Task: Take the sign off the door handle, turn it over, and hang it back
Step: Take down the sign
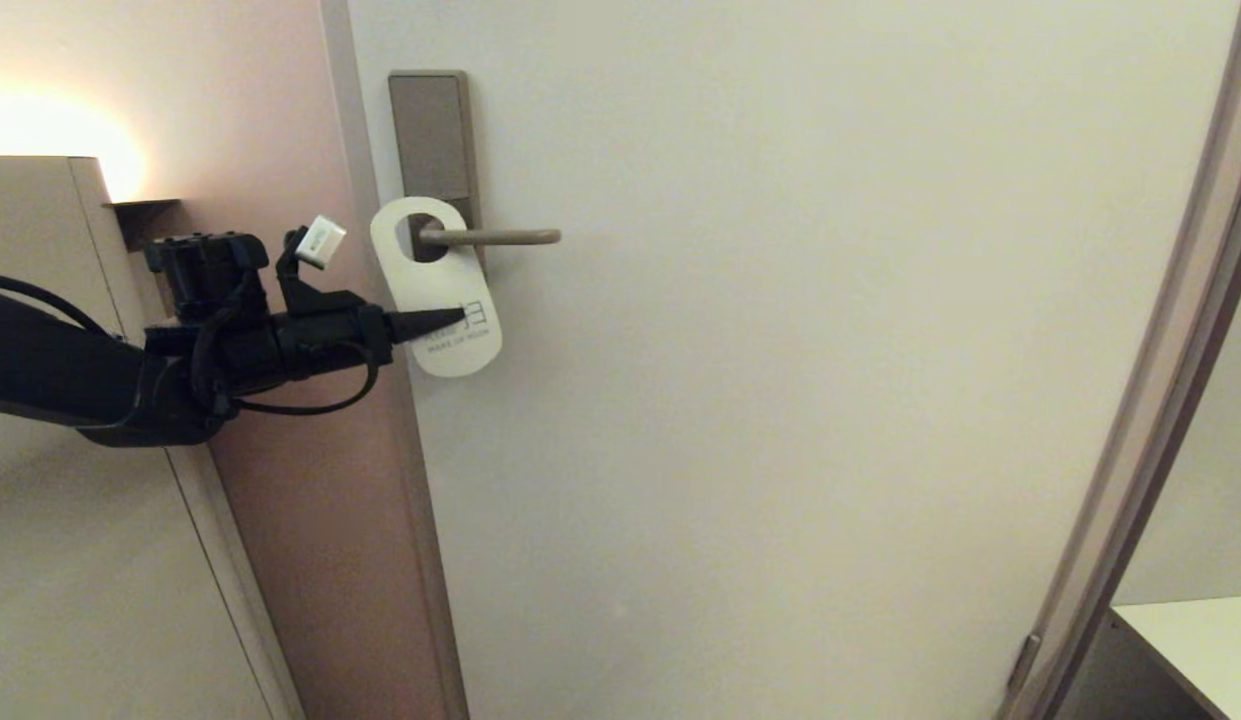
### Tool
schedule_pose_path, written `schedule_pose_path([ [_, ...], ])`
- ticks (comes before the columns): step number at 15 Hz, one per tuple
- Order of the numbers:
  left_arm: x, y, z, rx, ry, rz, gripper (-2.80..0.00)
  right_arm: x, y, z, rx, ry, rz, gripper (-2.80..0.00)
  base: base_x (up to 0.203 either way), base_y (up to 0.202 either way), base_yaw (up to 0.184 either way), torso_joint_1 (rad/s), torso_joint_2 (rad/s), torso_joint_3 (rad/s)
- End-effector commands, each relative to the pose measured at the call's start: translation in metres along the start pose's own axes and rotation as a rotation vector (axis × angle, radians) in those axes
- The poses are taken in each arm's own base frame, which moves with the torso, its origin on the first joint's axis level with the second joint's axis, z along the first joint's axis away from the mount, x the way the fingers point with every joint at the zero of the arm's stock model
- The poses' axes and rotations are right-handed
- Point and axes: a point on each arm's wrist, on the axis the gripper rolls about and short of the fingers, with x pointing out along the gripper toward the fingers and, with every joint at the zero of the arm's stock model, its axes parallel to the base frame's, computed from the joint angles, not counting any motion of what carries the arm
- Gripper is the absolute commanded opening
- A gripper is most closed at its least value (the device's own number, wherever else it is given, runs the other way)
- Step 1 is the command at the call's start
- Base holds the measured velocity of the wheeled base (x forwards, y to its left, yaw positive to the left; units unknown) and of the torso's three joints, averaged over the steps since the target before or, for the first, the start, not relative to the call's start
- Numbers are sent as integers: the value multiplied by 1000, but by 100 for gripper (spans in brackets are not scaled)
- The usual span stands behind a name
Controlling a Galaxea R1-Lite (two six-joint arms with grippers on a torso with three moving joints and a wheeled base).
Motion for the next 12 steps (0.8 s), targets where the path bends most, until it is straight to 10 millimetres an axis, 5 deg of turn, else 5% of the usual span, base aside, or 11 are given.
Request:
schedule_pose_path([
  [1, -2, -6, 6, 18, -10, -10, -280, 0, 0, 0, -1, -1, 1, -280, 0, 0, 0, 0, 0, 0],
  [12, -3, -30, 2, 15, 9, -37, -280, 0, 0, 0, -1, 0, 1, -280, 0, 0, 0, 0, 0, 0],
])
